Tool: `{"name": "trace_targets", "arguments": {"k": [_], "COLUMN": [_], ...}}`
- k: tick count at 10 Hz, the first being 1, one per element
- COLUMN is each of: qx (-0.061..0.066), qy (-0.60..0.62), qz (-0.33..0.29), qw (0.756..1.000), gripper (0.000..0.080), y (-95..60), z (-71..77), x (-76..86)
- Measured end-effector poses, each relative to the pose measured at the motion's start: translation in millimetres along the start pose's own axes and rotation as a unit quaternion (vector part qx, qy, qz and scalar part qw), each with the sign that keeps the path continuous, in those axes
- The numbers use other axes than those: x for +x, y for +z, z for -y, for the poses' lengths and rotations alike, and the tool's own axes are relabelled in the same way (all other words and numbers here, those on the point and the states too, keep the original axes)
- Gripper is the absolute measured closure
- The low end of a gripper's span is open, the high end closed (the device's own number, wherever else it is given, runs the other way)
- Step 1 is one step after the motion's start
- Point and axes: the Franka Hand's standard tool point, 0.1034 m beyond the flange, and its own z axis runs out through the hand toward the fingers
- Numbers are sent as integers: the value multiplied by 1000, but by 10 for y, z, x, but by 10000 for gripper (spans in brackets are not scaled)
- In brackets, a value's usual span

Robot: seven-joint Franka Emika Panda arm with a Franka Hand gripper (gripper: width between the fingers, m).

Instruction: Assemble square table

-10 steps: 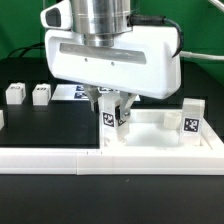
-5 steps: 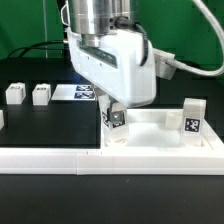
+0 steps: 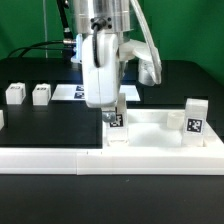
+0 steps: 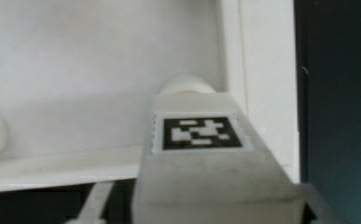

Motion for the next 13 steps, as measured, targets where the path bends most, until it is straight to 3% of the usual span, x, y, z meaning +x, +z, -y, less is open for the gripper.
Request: {"name": "trace_targets", "arguments": {"k": [1,2,3,6,7,8,10,11,13], "qx": [-4,-8,-9,-11,-13,-5,7,14,14], "qy": [-44,-134,-258,-357,-418,-508,-603,-603,-582], "qz": [-4,-10,-19,-16,-20,-32,-48,-51,-50], "qw": [999,991,966,934,908,861,796,796,811], "gripper": [280,280,175,150,150,150,150,150,163], "y": [0,-27,-55,-38,-36,-20,-26,-79,-56], "z": [-13,-24,-21,-26,-25,4,69,138,121], "x": [-18,-89,-172,-158,-160,-179,-78,-57,-65]}}
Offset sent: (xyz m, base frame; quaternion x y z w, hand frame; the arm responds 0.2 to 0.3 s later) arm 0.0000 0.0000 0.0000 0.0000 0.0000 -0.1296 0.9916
